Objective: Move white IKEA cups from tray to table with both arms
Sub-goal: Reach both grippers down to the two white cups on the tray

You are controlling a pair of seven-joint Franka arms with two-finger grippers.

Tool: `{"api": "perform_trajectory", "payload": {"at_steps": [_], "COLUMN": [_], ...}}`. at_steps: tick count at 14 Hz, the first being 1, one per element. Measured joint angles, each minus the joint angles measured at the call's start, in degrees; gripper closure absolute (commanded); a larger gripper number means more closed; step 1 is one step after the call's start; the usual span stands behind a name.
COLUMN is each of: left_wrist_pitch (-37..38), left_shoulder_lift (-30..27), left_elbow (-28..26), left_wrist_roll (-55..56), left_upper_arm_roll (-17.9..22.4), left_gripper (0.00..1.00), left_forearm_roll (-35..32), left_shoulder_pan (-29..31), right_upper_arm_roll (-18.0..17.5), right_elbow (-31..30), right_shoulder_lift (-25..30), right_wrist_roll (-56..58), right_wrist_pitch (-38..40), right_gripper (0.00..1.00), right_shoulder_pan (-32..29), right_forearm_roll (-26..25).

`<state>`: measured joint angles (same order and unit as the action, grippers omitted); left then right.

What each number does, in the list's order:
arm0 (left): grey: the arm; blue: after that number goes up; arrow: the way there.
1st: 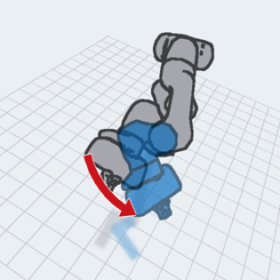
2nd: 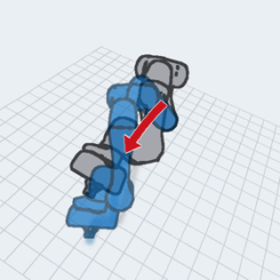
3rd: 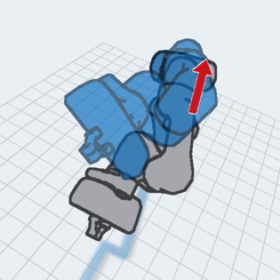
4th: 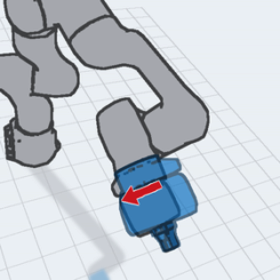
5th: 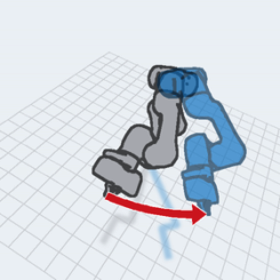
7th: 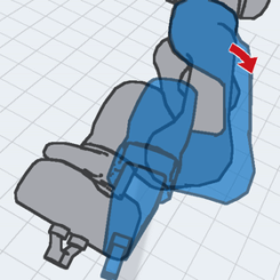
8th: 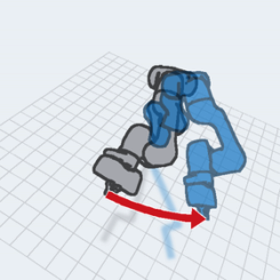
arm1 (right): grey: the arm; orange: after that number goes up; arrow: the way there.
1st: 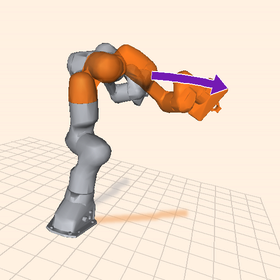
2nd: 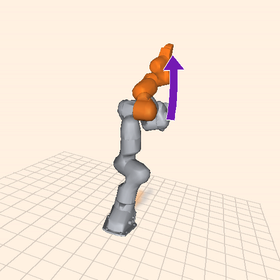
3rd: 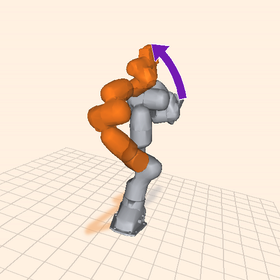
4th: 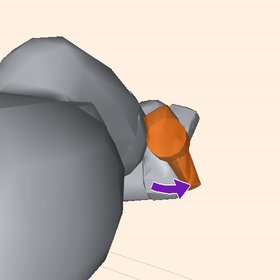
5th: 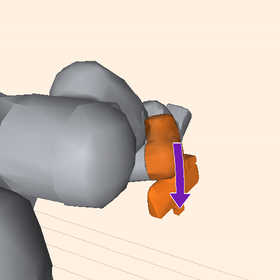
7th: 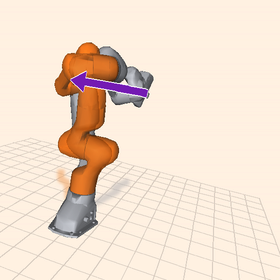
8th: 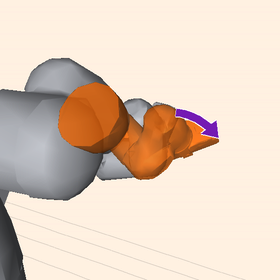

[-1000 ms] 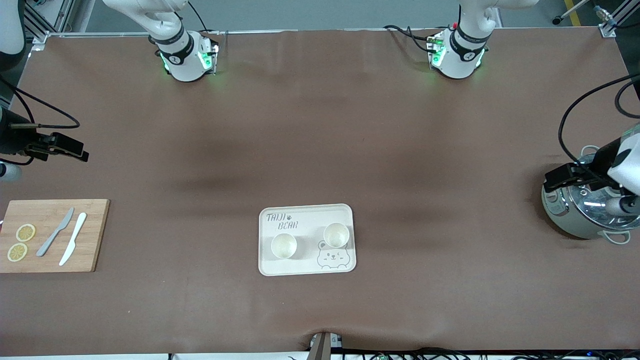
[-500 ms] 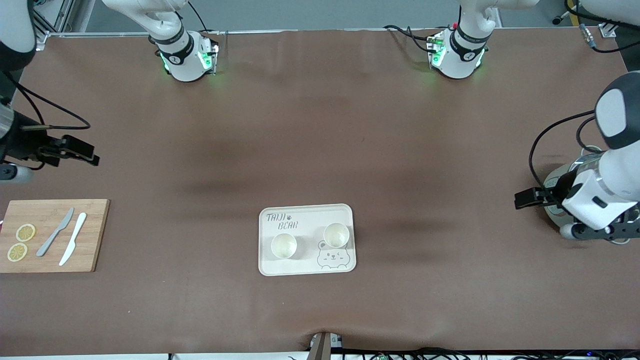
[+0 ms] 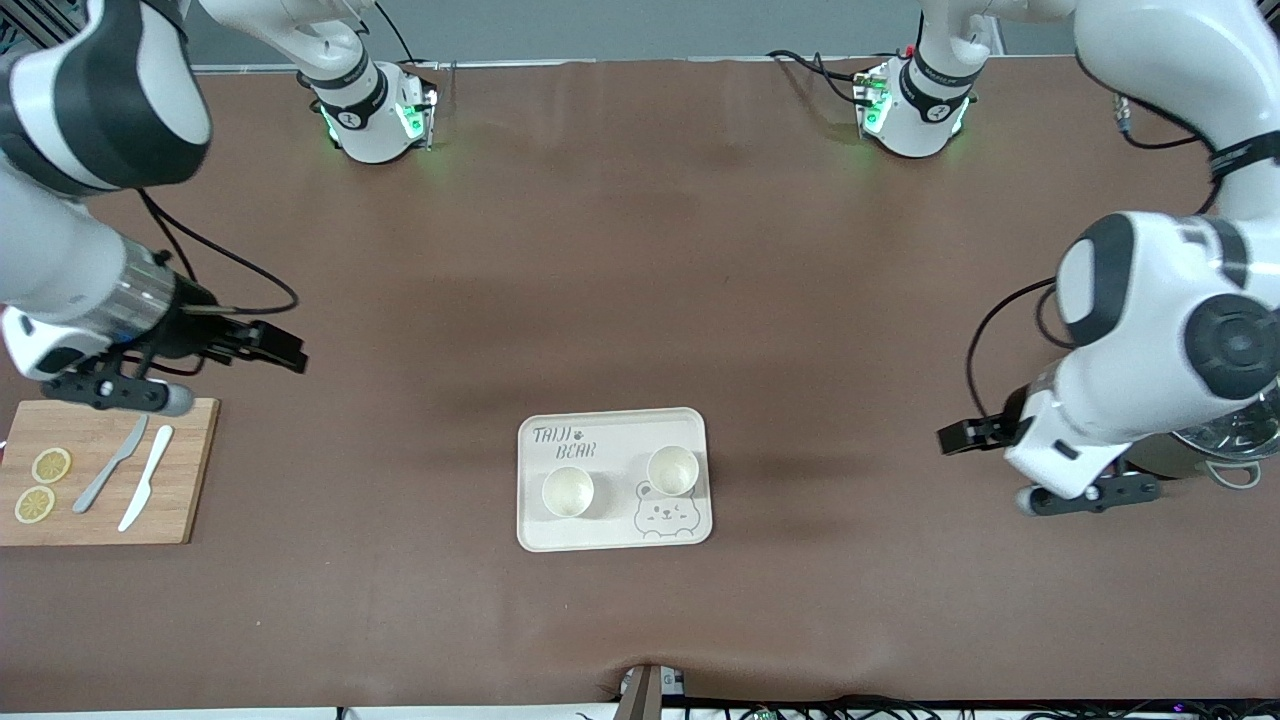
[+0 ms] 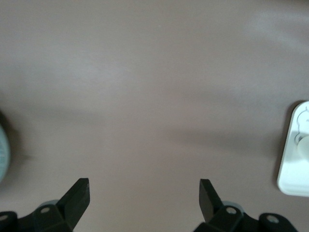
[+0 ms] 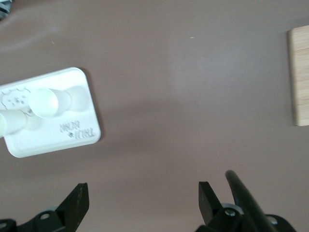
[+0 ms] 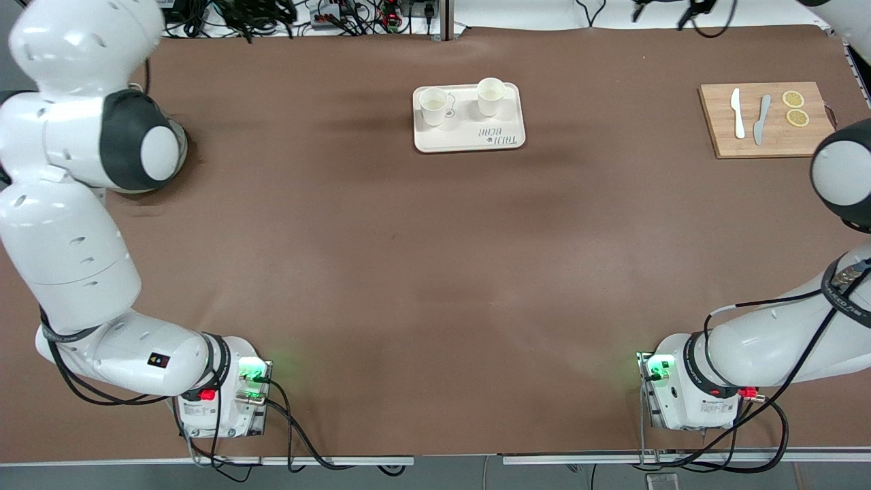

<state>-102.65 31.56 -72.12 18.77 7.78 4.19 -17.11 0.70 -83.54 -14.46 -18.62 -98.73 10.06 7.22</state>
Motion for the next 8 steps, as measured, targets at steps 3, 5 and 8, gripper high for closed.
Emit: {"api": "perform_trajectory", "payload": {"at_steps": [3, 5, 8], "left_wrist_pitch": [-5.13, -8.53, -12.2], "left_shoulder_lift": [3.11, 5.08, 7.07], "left_elbow": [-0.02, -0.01, 0.01], "left_wrist_roll": [8.19, 13.37, 20.0], "left_upper_arm_roll": [-0.08, -0.13, -0.16], "left_gripper": [0.0, 0.0, 0.0], "left_forearm_roll": [0.0, 0.0, 0.0], "left_shoulder_pan": [-3.46, -5.95, -9.47], "right_upper_arm_roll": [-0.1, -0.12, -0.12], "right_elbow": [0.5, 0.53, 0.65], "right_shoulder_lift": [-3.5, -6.16, -10.4], "right_wrist_roll": [-6.1, -10.23, -15.87], "right_wrist_pitch": [-4.57, -8.44, -15.21], "right_gripper": [0.0, 0.0, 0.0], "right_shoulder_pan": [4.2, 6.93, 10.55], "right_forearm_roll": [0.42, 0.51, 0.53]}}
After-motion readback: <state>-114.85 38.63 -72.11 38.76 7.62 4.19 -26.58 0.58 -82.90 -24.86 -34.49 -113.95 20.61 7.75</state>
